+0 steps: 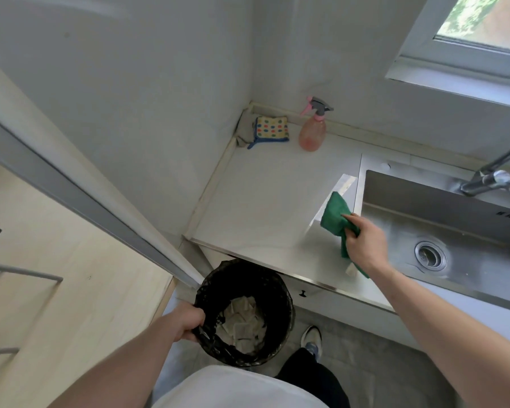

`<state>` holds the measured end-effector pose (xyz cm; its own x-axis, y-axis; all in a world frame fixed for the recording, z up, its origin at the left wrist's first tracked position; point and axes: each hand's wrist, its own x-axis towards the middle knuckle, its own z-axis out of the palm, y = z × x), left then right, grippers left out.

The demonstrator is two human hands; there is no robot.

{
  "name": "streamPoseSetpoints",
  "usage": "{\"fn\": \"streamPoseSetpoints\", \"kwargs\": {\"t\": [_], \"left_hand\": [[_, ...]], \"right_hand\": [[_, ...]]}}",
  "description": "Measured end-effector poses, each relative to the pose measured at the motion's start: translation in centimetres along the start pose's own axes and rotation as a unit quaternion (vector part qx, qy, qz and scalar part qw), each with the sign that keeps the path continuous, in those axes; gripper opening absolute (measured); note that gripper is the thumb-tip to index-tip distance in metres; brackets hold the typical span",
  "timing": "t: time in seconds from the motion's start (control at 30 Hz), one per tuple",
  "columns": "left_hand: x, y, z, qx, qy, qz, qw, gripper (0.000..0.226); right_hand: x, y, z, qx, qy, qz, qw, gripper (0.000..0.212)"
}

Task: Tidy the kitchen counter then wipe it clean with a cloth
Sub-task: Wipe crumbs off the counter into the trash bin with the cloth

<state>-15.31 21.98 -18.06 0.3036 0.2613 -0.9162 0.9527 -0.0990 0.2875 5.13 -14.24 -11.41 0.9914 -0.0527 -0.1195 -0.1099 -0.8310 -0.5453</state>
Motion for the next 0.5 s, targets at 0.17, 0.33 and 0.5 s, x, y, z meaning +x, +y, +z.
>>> {"fn": "streamPoseSetpoints", "kwargs": {"t": [0.17, 0.33, 0.5], "left_hand": [[0.2, 0.1, 0.0, 0.011, -0.005, -0.002, 1.0, 0.022], [0.4, 0.2, -0.3, 0.024, -0.012, -0.006, 1.0, 0.032], [0.2, 0.3, -0.3, 0.033, -0.007, -0.005, 0.999, 0.032]], "right_hand": [[-0.8, 0.6, 3.1, -0.091, -0.163, -0.001, 0.982, 0.051], [-1.3, 0.4, 5.3, -0.145, -0.129, 0.031, 0.98, 0.066], [-1.0, 0.6, 6.2, -0.19, -0.115, 0.039, 0.974, 0.039]]}}
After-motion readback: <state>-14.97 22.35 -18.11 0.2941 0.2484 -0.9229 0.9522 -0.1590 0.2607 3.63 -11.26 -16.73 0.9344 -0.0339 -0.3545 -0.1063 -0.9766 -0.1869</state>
